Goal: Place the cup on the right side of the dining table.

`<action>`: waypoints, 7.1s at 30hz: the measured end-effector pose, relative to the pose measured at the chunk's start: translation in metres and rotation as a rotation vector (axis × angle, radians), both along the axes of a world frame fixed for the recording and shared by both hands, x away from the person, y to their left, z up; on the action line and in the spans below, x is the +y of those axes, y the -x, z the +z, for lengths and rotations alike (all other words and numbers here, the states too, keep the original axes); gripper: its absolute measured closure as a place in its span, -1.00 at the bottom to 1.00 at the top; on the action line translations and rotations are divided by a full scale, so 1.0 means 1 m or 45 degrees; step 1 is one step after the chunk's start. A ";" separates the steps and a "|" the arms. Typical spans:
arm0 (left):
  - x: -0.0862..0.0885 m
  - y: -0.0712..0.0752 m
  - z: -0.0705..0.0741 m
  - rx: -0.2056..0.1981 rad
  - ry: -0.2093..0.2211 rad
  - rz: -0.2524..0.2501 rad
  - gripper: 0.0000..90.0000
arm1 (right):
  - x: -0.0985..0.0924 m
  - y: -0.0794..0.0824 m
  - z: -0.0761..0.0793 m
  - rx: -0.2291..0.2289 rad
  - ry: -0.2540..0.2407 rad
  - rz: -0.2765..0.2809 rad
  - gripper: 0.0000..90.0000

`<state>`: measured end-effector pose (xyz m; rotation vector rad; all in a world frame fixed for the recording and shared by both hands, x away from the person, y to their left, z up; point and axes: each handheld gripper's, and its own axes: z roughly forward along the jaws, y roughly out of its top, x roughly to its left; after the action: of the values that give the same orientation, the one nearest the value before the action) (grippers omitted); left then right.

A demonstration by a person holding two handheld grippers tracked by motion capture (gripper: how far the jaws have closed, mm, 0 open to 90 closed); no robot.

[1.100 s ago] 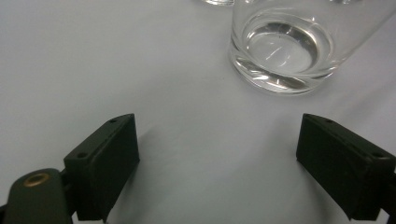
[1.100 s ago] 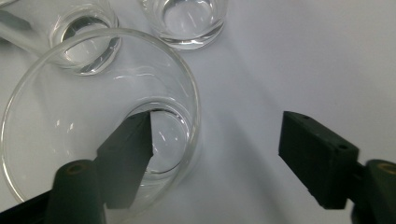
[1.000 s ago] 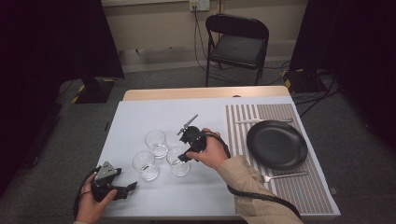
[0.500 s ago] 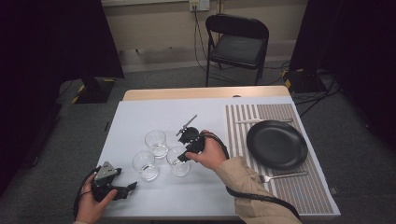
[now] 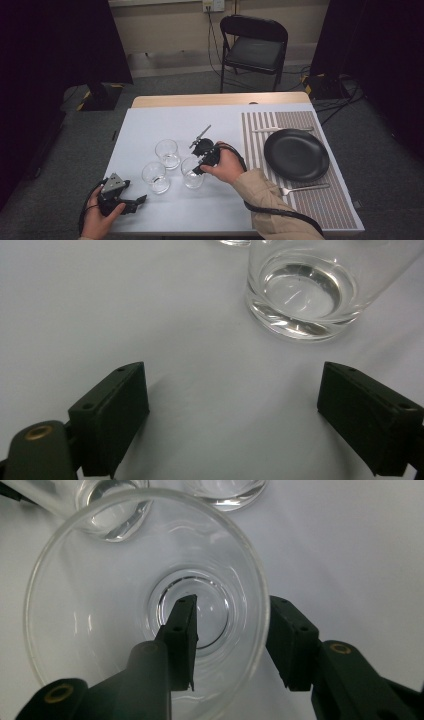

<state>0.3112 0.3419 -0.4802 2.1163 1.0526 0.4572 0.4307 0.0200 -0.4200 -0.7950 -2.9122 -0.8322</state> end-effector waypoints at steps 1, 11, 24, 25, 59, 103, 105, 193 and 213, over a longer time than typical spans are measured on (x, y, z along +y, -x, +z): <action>0.000 0.000 0.000 0.000 0.001 0.000 -0.73 | -0.001 0.000 -0.001 -0.001 0.008 0.001 0.29; 0.000 0.000 0.000 0.000 0.001 0.001 -0.73 | -0.007 0.002 -0.006 0.025 0.041 0.007 0.53; 0.000 0.000 0.000 0.000 0.002 0.001 -0.73 | -0.007 0.009 -0.005 0.054 0.011 -0.042 0.88; 0.000 0.000 0.000 0.000 0.001 0.001 -0.73 | -0.007 0.009 -0.005 0.054 0.011 -0.042 0.88; 0.000 0.000 0.000 0.000 0.002 0.001 -0.73 | -0.047 0.002 0.016 0.069 -0.085 -0.201 0.88; 0.000 0.000 0.000 -0.003 -0.003 -0.002 -0.73 | -0.087 -0.006 0.025 0.074 -0.082 -0.323 0.88; 0.000 0.000 0.000 -0.002 -0.003 -0.002 -0.73 | -0.089 -0.007 0.025 0.082 -0.083 -0.327 0.88; 0.000 0.000 0.000 -0.001 0.002 0.000 -0.73 | -0.160 -0.033 0.031 0.013 -0.069 -0.597 0.89; 0.000 0.000 0.000 0.000 0.003 0.000 -0.73 | -0.179 -0.043 0.032 -0.027 -0.050 -0.664 0.89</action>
<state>0.3113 0.3420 -0.4803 2.1140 1.0532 0.4555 0.4735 -0.1594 -0.3885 -1.5838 -2.7201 -0.9163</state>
